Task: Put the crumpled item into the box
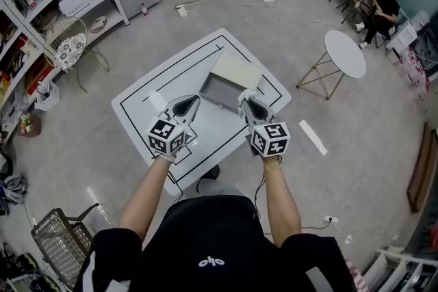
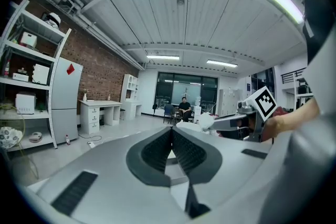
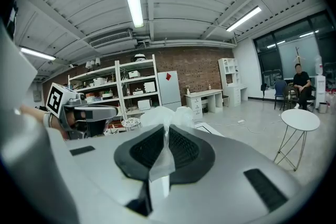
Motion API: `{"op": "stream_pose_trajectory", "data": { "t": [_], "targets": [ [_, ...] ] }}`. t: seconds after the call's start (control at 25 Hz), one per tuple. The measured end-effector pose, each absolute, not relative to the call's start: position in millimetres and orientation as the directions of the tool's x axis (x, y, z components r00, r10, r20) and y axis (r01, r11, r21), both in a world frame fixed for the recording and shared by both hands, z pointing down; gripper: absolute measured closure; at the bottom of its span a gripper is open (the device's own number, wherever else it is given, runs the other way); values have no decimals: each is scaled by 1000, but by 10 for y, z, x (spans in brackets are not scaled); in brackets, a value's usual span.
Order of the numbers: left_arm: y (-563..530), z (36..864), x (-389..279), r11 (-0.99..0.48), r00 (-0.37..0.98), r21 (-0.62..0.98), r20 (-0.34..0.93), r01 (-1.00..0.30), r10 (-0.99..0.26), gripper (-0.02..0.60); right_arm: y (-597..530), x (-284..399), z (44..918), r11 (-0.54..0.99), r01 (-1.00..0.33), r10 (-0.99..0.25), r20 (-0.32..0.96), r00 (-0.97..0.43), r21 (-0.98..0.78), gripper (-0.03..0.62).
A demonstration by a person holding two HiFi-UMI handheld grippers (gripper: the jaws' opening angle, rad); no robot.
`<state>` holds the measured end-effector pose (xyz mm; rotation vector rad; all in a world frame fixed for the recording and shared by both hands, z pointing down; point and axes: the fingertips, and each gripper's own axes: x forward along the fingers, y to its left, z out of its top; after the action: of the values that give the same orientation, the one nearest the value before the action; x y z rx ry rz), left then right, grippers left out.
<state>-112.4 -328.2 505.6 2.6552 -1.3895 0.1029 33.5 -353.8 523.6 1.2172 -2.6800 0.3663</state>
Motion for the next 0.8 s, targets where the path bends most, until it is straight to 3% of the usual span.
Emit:
{"op": "stream_pose_trajectory", "data": {
  "t": [0.8],
  "targets": [
    [-4145,5672,-1264,-562,587,171,192,-809,-787,574,-4546,-218,5935,654,-743,-653,388,-650,-142,556]
  ]
}}
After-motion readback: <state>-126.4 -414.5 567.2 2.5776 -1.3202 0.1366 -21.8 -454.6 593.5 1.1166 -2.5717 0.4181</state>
